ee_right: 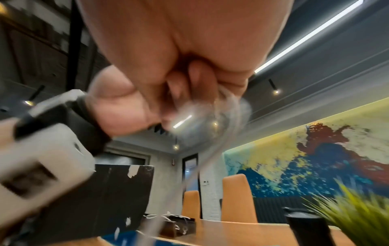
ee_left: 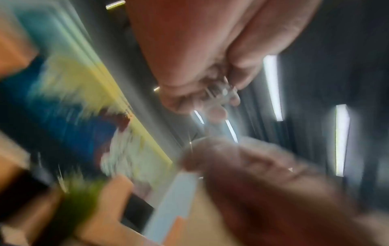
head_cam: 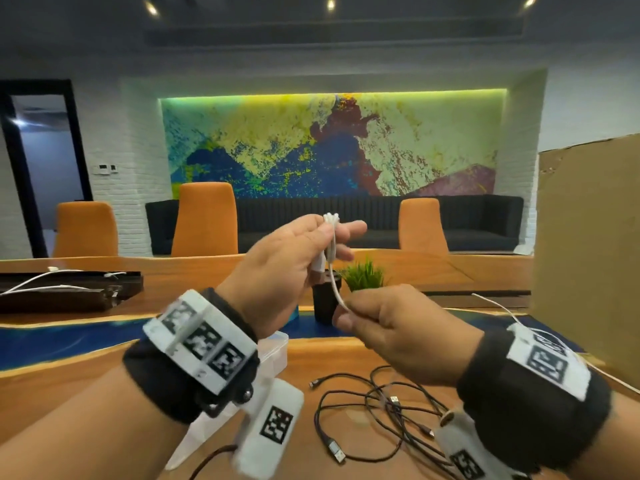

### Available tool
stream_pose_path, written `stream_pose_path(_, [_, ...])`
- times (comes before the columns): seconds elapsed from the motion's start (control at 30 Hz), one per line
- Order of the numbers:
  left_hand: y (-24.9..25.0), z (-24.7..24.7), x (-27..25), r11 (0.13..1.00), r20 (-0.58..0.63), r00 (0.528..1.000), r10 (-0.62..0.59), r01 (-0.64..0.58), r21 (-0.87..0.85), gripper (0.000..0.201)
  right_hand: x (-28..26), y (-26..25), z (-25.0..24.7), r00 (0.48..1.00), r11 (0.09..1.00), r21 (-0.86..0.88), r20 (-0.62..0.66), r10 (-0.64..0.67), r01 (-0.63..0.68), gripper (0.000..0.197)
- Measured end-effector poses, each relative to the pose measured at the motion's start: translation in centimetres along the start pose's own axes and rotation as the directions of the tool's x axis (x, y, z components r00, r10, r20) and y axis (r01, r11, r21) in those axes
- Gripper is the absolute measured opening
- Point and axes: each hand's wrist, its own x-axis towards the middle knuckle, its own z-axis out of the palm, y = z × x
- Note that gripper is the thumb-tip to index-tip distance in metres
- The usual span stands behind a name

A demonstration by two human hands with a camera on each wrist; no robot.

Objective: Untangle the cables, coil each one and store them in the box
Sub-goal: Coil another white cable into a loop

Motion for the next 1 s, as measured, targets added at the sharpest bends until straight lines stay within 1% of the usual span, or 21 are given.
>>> stream_pose_path(0.03, [-0.5,-0.2,0.1,0.99,-0.025,0.999,0.032,-0.029,0.135,0.033,-0.1,-0.7,-0.3,0.999,0.999,-0.044,0.035,-0.007,0.008,0.022])
stream_pose_path(0.07, [-1.0,-0.4,0.2,0.969,-0.027,0.999,0.047,-0.039,0.245,0.03,-0.2,-1.0,-0.7,0.999,0.997,-0.079,0.043,-0.008,0.012,0.024])
stream_pose_path(0.13, [-1.8,-0.9,0.4,0.907,0.018,0.999,0.043,-0.047,0.419,0.028,0.1,-0.8,-2.1,1.0,0.99,-0.138,-0.028,-0.005,0.001,0.026])
stream_pose_path(0.2, [-2.4,-1.0,0.3,0.844,0.083,0.996,0.019,-0.06,0.534,0.03,0.5,0.0,-3.6,0.988,0.986,-0.163,-0.146,-0.045,0.021,0.024])
stream_pose_path(0.27, [-2.9,-0.3,0.2,0.819,0.13,0.99,-0.049,-0.034,0.573,0.034,1.2,0.9,-4.7,0.976,0.981,-0.186,-0.199,-0.091,0.053,0.02])
stream_pose_path(0.3, [-3.1,0.1,0.1,0.834,0.147,0.986,-0.082,-0.012,0.551,0.035,1.6,1.4,-4.9,0.972,0.979,-0.196,-0.214,-0.1,0.057,0.018])
stream_pose_path(0.33, [-3.3,0.4,0.2,0.875,0.144,0.981,-0.128,0.044,0.482,0.034,2.0,1.8,-4.9,0.968,0.979,-0.195,-0.231,-0.102,0.057,0.017])
stream_pose_path(0.4, [-3.6,0.8,0.4,0.947,0.145,0.96,-0.239,0.198,0.253,0.031,2.6,2.7,-4.6,0.956,0.989,-0.134,-0.278,-0.09,0.054,0.017])
stream_pose_path(0.43, [-3.7,0.8,0.5,0.959,0.172,0.947,-0.273,0.253,0.131,0.031,2.7,3.3,-4.3,0.952,0.996,-0.072,-0.299,-0.069,0.05,0.016])
stream_pose_path(0.47, [-3.9,0.8,0.7,0.96,0.192,0.94,-0.281,0.276,0.051,0.03,2.8,3.7,-3.8,0.949,0.999,0.004,-0.312,-0.044,0.047,0.017])
stream_pose_path(0.53, [-4.4,0.6,0.9,0.955,0.219,0.937,-0.273,0.291,-0.055,0.03,2.7,4.4,-2.6,0.949,0.983,0.174,-0.316,0.007,0.051,0.018])
stream_pose_path(0.6, [-5.0,0.7,1.0,0.932,0.227,0.932,-0.284,0.323,-0.163,0.031,2.5,4.8,-1.5,0.957,0.928,0.371,-0.276,0.086,0.023,0.022])
stream_pose_path(0.67, [-5.9,0.7,1.3,0.911,0.21,0.933,-0.294,0.34,-0.236,0.033,2.4,5.2,-0.7,0.966,0.841,0.541,-0.211,0.151,-0.013,0.026])
stream_pose_path(0.73, [-7.0,0.7,1.8,0.918,0.173,0.947,-0.271,0.309,-0.249,0.034,2.3,5.2,-0.2,0.975,0.777,0.63,-0.162,0.154,-0.018,0.029])
stream_pose_path(0.77, [-7.5,0.7,2.1,0.924,0.16,0.954,-0.254,0.289,-0.252,0.034,2.4,5.3,0.0,0.977,0.753,0.658,-0.16,0.139,0.001,0.028])
stream_pose_path(0.87, [-8.8,0.9,3.0,0.944,0.09,0.972,-0.215,0.231,-0.237,0.034,3.2,6.3,0.9,0.974,0.726,0.687,-0.185,0.132,0.033,0.024])
stream_pose_path(0.93, [-9.8,1.3,3.6,0.974,0.015,0.986,-0.165,0.165,-0.156,0.034,3.9,7.7,1.5,0.967,0.714,0.701,-0.175,0.184,-0.009,0.022])
stream_pose_path(1.0, [-11.2,1.7,4.2,0.996,-0.07,0.994,-0.088,0.087,-0.018,0.033,4.6,8.9,2.0,0.961,0.732,0.678,-0.156,0.226,-0.063,0.018])
